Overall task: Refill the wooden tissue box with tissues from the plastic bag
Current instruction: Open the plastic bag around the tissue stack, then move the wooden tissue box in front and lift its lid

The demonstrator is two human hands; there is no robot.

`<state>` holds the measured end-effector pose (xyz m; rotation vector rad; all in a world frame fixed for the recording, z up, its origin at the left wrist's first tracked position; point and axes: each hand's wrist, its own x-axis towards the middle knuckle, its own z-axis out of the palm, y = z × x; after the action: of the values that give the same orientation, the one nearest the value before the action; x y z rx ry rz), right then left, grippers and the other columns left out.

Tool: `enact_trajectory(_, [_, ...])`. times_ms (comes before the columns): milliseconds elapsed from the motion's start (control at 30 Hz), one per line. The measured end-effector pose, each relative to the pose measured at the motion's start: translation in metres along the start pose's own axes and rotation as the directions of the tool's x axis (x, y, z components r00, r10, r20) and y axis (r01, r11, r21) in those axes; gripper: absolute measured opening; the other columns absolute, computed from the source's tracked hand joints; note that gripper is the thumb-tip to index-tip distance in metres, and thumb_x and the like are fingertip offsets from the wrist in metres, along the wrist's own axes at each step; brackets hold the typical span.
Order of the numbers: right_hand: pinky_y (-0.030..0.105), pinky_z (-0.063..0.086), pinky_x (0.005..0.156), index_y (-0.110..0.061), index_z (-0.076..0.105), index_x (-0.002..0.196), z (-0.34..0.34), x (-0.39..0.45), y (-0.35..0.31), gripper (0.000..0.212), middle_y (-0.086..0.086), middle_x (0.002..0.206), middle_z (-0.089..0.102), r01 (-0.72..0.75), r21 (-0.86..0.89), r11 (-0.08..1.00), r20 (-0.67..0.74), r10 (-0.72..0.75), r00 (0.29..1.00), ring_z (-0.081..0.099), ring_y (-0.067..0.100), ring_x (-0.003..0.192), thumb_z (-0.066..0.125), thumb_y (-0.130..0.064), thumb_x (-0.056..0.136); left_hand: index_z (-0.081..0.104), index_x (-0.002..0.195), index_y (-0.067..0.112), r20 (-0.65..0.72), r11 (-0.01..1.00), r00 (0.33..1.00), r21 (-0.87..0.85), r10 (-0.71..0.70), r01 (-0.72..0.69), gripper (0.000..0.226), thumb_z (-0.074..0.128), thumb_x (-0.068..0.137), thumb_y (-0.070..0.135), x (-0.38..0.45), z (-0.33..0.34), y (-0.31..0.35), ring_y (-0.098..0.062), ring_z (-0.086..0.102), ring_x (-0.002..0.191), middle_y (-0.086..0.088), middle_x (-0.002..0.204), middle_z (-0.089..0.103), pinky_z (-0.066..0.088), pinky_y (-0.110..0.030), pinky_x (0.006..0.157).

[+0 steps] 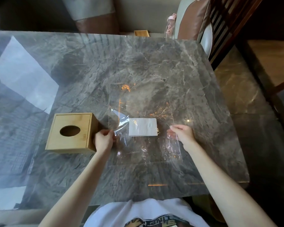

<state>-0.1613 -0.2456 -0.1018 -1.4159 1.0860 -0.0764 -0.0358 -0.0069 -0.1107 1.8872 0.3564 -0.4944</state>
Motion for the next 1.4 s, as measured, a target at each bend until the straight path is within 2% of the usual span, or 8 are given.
enact_trajectory(133, [0.031, 0.055, 0.065, 0.005, 0.065, 0.091, 0.004, -0.002, -0.002, 0.016, 0.014, 0.073, 0.068, 0.023, -0.223, 0.975, -0.054, -0.036, 0.998, 0.068, 0.020, 0.061, 0.061, -0.008, 0.083, 0.058, 0.062, 0.009, 0.018, 0.996, 0.999, 0.081, 0.048, -0.049, 0.026, 0.050, 0.086, 0.007, -0.004, -0.001, 0.008, -0.026, 0.057, 0.064, -0.005, 0.056, 0.058, 0.048, -0.032, 0.064])
enact_trajectory(200, [0.038, 0.052, 0.074, 0.001, 0.064, 0.085, 0.005, -0.008, -0.013, 0.024, 0.017, 0.085, 0.071, 0.054, -0.613, 0.788, -0.047, -0.104, 0.993, 0.067, 0.033, 0.081, 0.060, -0.022, 0.081, 0.061, 0.076, 0.002, 0.049, 0.958, 0.992, 0.256, 0.119, -0.127, 0.020, 0.048, 0.087, 0.013, -0.007, -0.001, 0.015, -0.030, 0.059, 0.073, -0.012, 0.068, 0.063, 0.042, -0.029, 0.058])
enact_trajectory(300, [0.035, 0.044, 0.075, -0.003, 0.053, 0.106, 0.008, -0.024, -0.043, 0.034, 0.016, 0.106, 0.065, 0.069, -0.886, 0.459, -0.018, -0.182, 0.983, 0.061, 0.034, 0.099, 0.054, -0.030, 0.085, 0.053, 0.112, -0.005, 0.165, 0.854, 0.974, 0.473, 0.156, -0.217, 0.039, 0.053, 0.085, 0.024, -0.011, -0.002, 0.030, -0.038, 0.055, 0.104, -0.025, 0.110, 0.060, 0.042, -0.036, 0.083])
enact_trajectory(500, [0.037, 0.044, 0.085, -0.012, 0.045, 0.126, 0.040, -0.054, -0.092, 0.044, 0.010, 0.122, 0.060, 0.273, -0.869, 0.413, 0.124, -0.352, 0.928, 0.056, 0.031, 0.110, 0.049, -0.035, 0.089, 0.042, 0.128, -0.004, 0.431, 0.633, 0.865, 0.601, 0.257, -0.488, 0.053, 0.052, 0.089, 0.031, -0.029, -0.037, 0.085, -0.032, 0.037, 0.128, -0.023, 0.139, 0.039, 0.029, -0.032, 0.101])
enact_trajectory(800, [0.035, 0.041, 0.098, -0.016, 0.048, 0.127, 0.144, -0.092, -0.097, 0.043, 0.007, 0.127, 0.059, 0.571, -0.548, 0.611, 0.358, -0.445, 0.821, 0.054, 0.026, 0.116, 0.054, -0.032, 0.087, 0.038, 0.137, 0.007, 0.403, 0.345, 0.689, 0.647, 0.602, -0.680, 0.052, 0.045, 0.093, 0.034, -0.005, -0.131, 0.086, -0.024, 0.026, 0.139, -0.011, 0.151, 0.031, 0.023, -0.035, 0.111])
enact_trajectory(933, [0.030, 0.027, 0.105, -0.019, 0.032, 0.140, 0.180, -0.105, -0.078, 0.059, 0.006, 0.145, 0.040, 0.698, -0.551, 0.457, 0.502, -0.487, 0.715, 0.034, 0.021, 0.133, 0.054, -0.036, 0.088, 0.027, 0.142, 0.011, 0.438, 0.288, 0.694, 0.685, 0.572, -0.670, 0.077, 0.034, 0.084, 0.060, 0.013, -0.167, 0.050, -0.017, 0.012, 0.144, -0.006, 0.155, 0.020, 0.014, -0.037, 0.115])
enact_trajectory(1100, [0.038, 0.005, 0.119, -0.020, -0.002, 0.147, 0.206, -0.105, -0.056, 0.111, -0.002, 0.158, -0.005, 0.778, -0.600, 0.187, 0.693, -0.365, 0.622, -0.004, 0.012, 0.144, 0.059, -0.068, 0.068, 0.000, 0.146, 0.017, 0.505, 0.301, 0.729, 0.684, 0.461, -0.664, 0.120, 0.006, 0.053, 0.093, 0.034, -0.199, 0.021, -0.004, -0.011, 0.140, 0.005, 0.155, -0.006, 0.000, -0.032, 0.118])
enact_trajectory(1400, [0.037, -0.007, 0.118, -0.015, -0.011, 0.146, 0.216, -0.092, -0.053, 0.117, 0.001, 0.156, -0.016, 0.751, -0.656, -0.080, 0.730, -0.318, 0.604, -0.014, 0.012, 0.143, 0.047, -0.079, 0.067, -0.003, 0.146, 0.017, 0.622, 0.161, 0.653, 0.659, 0.433, -0.735, 0.128, 0.044, 0.049, 0.087, 0.054, -0.213, 0.017, -0.006, -0.014, 0.139, 0.008, 0.150, -0.014, -0.002, -0.029, 0.114])
